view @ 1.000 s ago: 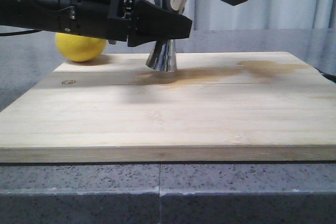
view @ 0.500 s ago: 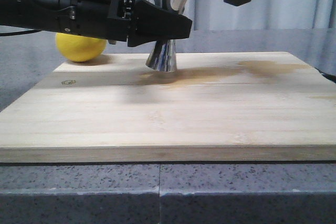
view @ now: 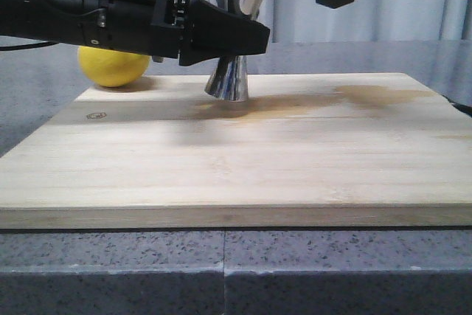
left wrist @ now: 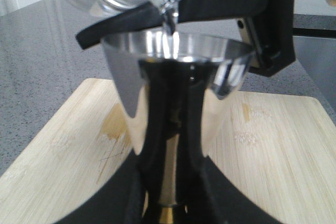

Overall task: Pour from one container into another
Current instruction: 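Tilt the beaker with the right gripper, pouring liquid into the jigger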

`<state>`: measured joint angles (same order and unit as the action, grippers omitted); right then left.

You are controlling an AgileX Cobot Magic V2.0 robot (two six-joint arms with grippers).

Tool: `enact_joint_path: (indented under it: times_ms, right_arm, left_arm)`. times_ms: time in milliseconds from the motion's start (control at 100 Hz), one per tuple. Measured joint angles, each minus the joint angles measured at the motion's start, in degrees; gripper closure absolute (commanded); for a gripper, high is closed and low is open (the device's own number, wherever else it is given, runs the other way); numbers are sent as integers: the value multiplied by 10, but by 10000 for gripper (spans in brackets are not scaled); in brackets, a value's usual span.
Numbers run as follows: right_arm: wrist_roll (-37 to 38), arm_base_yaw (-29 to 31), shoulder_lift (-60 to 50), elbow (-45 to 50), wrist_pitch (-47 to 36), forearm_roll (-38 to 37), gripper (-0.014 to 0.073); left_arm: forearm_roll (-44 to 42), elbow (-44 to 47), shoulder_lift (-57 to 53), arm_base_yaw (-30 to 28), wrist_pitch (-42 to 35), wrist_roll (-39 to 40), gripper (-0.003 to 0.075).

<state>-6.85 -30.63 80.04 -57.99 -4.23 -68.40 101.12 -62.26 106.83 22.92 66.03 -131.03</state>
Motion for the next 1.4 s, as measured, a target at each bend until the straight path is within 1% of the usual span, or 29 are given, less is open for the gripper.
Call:
enact_joint_path:
  times_ms: [500,710,1000,1400]
  right_arm:
    - [0,0,0,0,0,-16,347]
    - [0,0,0,-15,2,-22,347]
    - [0,0,0,-18,2,-56,347]
    - [-1,0,0,-18,2,-80,347]
  left_arm:
    - [0,0,0,0,0,0,659]
    - [0,0,0,0,0,0,659]
    - [0,0,0,0,0,0,659]
    - [0,0,0,0,0,0,659]
